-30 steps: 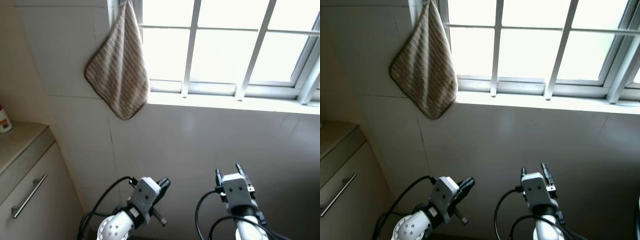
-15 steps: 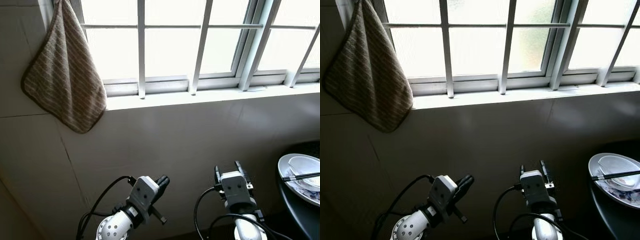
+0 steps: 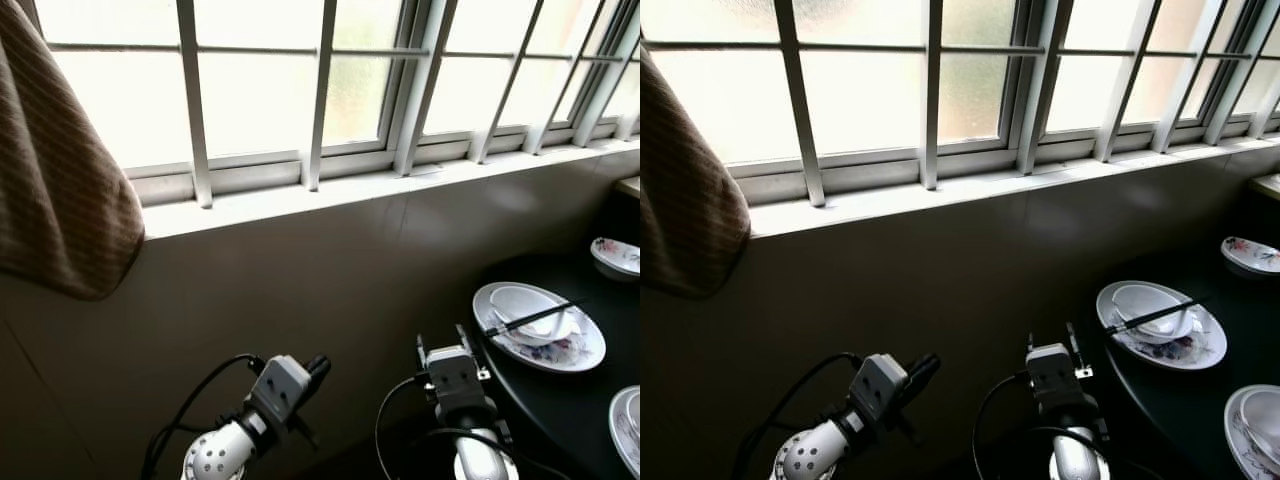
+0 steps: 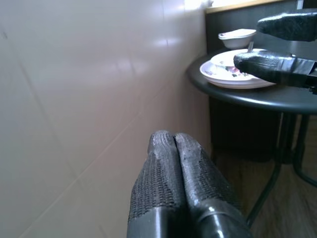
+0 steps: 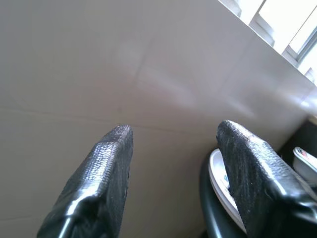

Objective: Kitchen organization

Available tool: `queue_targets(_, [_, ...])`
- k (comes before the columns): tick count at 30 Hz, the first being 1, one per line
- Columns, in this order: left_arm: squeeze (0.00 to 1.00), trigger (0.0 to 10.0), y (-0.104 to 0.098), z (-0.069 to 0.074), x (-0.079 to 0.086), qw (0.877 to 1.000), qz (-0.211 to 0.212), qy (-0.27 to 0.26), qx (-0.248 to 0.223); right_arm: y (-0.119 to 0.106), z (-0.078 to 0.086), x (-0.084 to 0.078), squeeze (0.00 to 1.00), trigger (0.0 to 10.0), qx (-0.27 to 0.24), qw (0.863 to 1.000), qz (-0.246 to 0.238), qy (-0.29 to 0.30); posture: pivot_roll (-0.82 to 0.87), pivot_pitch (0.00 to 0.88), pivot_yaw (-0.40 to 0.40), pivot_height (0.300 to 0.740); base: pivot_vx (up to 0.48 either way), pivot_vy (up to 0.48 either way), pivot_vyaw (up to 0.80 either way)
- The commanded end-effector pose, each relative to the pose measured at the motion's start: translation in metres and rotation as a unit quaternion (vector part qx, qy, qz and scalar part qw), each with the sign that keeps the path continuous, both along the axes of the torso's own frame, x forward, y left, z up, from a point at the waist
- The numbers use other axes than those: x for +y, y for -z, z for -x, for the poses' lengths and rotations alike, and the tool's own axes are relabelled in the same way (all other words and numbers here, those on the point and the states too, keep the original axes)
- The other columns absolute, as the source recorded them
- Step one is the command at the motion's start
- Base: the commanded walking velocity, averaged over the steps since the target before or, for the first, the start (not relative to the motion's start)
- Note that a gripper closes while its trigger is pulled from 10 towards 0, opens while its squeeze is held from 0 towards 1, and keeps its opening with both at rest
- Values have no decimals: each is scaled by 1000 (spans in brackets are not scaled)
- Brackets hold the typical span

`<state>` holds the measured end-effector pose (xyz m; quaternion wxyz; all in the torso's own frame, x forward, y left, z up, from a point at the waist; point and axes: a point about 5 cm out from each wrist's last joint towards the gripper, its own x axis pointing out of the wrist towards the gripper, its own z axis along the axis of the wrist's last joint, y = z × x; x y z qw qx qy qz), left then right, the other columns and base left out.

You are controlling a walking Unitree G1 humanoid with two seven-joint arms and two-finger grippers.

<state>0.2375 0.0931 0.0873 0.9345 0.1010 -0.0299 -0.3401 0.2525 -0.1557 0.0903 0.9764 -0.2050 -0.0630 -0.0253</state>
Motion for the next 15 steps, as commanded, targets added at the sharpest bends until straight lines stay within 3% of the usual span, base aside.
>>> queue_targets(1, [0,10000,-3,0,-7,1000,5,14,-5,-1,-1,-7,0,10000,0,1000,7,12,28,0,-21,740,0,0,-800])
queue_targets(11, [0,10000,-1,1,-8,1000,-2,20,-2,0,-1,-6,0,10000,2,1000,8,10,29,0,-21,740,0,0,-800])
queue_targets(15, [0,10000,-1,0,-9,1000,-4,20,-1,1,-2,-4,0,10000,4,1000,13,-2,28,0,-20,740,0,-379,-600])
